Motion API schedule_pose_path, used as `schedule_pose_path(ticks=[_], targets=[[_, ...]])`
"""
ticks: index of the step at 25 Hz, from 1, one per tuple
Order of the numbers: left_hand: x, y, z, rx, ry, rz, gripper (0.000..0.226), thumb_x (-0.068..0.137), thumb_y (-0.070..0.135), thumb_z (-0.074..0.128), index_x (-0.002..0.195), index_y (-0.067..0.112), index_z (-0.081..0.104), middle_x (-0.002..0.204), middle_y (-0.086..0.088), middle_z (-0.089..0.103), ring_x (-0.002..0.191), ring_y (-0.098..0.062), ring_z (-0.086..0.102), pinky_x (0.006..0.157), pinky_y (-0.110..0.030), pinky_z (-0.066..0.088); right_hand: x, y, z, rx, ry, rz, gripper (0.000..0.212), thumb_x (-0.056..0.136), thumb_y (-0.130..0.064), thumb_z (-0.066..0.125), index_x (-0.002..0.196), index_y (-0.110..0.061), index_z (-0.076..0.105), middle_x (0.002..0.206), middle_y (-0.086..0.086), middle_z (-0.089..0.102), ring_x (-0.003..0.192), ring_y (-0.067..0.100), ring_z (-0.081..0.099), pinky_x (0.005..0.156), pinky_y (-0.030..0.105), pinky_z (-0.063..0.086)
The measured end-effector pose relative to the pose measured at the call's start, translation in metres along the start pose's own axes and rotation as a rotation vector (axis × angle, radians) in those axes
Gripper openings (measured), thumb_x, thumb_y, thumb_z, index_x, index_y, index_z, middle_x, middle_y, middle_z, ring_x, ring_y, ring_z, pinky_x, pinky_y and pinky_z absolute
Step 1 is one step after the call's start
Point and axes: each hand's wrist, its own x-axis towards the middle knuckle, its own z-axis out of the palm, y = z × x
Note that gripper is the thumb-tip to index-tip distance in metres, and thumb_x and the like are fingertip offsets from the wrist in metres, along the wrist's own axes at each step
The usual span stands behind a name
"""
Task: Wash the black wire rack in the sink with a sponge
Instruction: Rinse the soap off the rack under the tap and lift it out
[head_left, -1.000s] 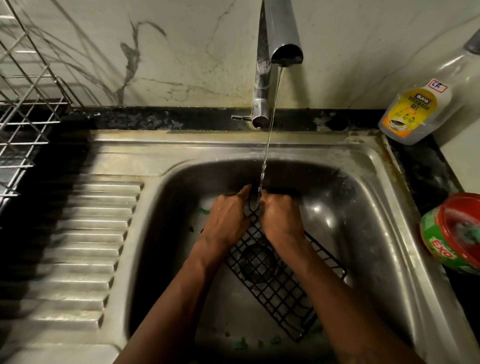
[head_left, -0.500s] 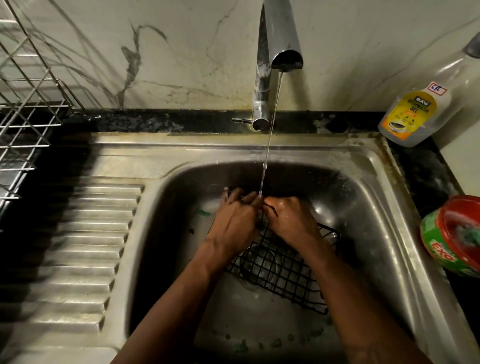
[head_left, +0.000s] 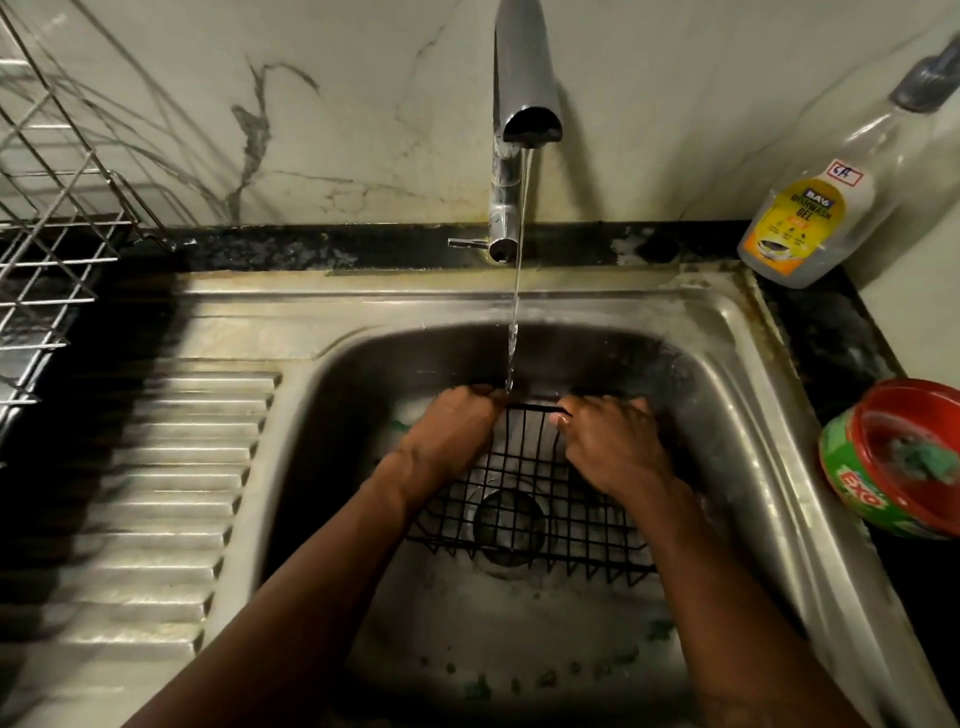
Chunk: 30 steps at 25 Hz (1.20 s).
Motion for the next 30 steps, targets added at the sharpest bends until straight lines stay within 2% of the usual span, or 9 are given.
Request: schedule_pose_path(ticks=[4, 8, 11, 14, 18, 20, 23, 28, 30], targets=[[0.009, 0.051, 0.015, -0.125, 0.052, 0.101, 0.052, 0.093, -0.001, 0.046, 0.141, 0.019, 0.052, 0.129, -0.006, 0.061, 0.112, -0.021, 0.06, 0.097, -0.03, 0.046, -0.005, 0.002, 0.012, -0.016, 0.143, -0.052, 0.012, 0.094, -0.036, 0.058, 0.099, -0.026, 0.062, 0.099, -0.002, 0.073, 0.093, 0.025, 0.065, 0.086, 0.041, 0.038], [-0.002, -0.004, -0.002, -0.235, -0.039, -0.095, 0.044, 0.094, -0.001, 0.049, 0.128, 0.022, 0.064, 0.106, 0.001, 0.066, 0.092, -0.014, 0.063, 0.081, -0.025, 0.05, -0.003, 0.004, 0.018, -0.007, 0.178, -0.058, 0.023, 0.098, -0.047, 0.052, 0.094, -0.027, 0.063, 0.093, -0.005, 0.072, 0.088, 0.022, 0.064, 0.082, 0.041, 0.04], [0.001, 0.012, 0.01, -0.194, 0.009, -0.065, 0.034, 0.097, 0.009, 0.054, 0.124, 0.026, 0.065, 0.109, -0.001, 0.068, 0.095, -0.017, 0.066, 0.085, -0.026, 0.052, -0.002, -0.003, 0.018, -0.013, 0.176, -0.039, 0.023, 0.098, -0.046, 0.052, 0.094, -0.027, 0.064, 0.093, -0.003, 0.073, 0.088, 0.024, 0.065, 0.083, 0.042, 0.039], [0.01, 0.035, 0.022, -0.245, 0.025, 0.026, 0.035, 0.093, 0.003, 0.054, 0.117, 0.024, 0.067, 0.111, -0.001, 0.069, 0.094, -0.012, 0.061, 0.088, -0.03, 0.053, -0.003, 0.001, 0.017, 0.014, 0.179, -0.03, 0.025, 0.1, -0.045, 0.049, 0.095, -0.027, 0.064, 0.096, -0.003, 0.074, 0.091, 0.025, 0.065, 0.086, 0.041, 0.038], [0.007, -0.024, 0.009, -0.264, -0.046, -0.193, 0.032, 0.093, 0.009, 0.056, 0.112, 0.029, 0.071, 0.11, -0.005, 0.072, 0.102, -0.021, 0.067, 0.098, -0.038, 0.053, 0.001, 0.0, 0.019, -0.01, 0.169, 0.005, 0.024, 0.098, -0.048, 0.053, 0.095, -0.027, 0.065, 0.095, -0.005, 0.074, 0.091, 0.021, 0.066, 0.087, 0.04, 0.039], [0.005, -0.008, 0.018, -0.168, 0.015, -0.158, 0.037, 0.092, 0.005, 0.056, 0.118, 0.026, 0.07, 0.116, -0.006, 0.071, 0.107, -0.022, 0.065, 0.1, -0.037, 0.05, 0.0, -0.004, 0.019, -0.007, 0.169, 0.003, 0.021, 0.098, -0.045, 0.055, 0.096, -0.027, 0.065, 0.094, -0.004, 0.074, 0.09, 0.023, 0.066, 0.086, 0.041, 0.039], [0.01, 0.033, 0.034, -0.21, 0.067, 0.03, 0.042, 0.091, 0.005, 0.054, 0.122, 0.031, 0.064, 0.119, 0.001, 0.067, 0.108, -0.017, 0.061, 0.097, -0.037, 0.051, -0.003, -0.001, 0.018, 0.026, 0.191, -0.016, 0.024, 0.098, -0.047, 0.052, 0.091, -0.026, 0.063, 0.092, -0.003, 0.073, 0.088, 0.025, 0.065, 0.084, 0.041, 0.037], [0.004, -0.019, 0.011, -0.251, 0.022, -0.177, 0.03, 0.093, 0.007, 0.059, 0.112, 0.027, 0.072, 0.106, -0.002, 0.073, 0.096, -0.017, 0.067, 0.092, -0.036, 0.056, 0.001, -0.001, 0.016, -0.001, 0.147, 0.02, 0.024, 0.098, -0.048, 0.051, 0.094, -0.028, 0.064, 0.096, -0.007, 0.073, 0.093, 0.021, 0.065, 0.086, 0.04, 0.036], [0.008, 0.003, 0.017, -0.178, 0.041, -0.129, 0.031, 0.091, 0.006, 0.057, 0.111, 0.025, 0.073, 0.103, -0.004, 0.074, 0.095, -0.023, 0.067, 0.089, -0.038, 0.056, 0.0, -0.003, 0.015, 0.007, 0.14, 0.037, 0.021, 0.099, -0.045, 0.051, 0.096, -0.028, 0.064, 0.098, -0.006, 0.073, 0.095, 0.022, 0.064, 0.089, 0.041, 0.035]])
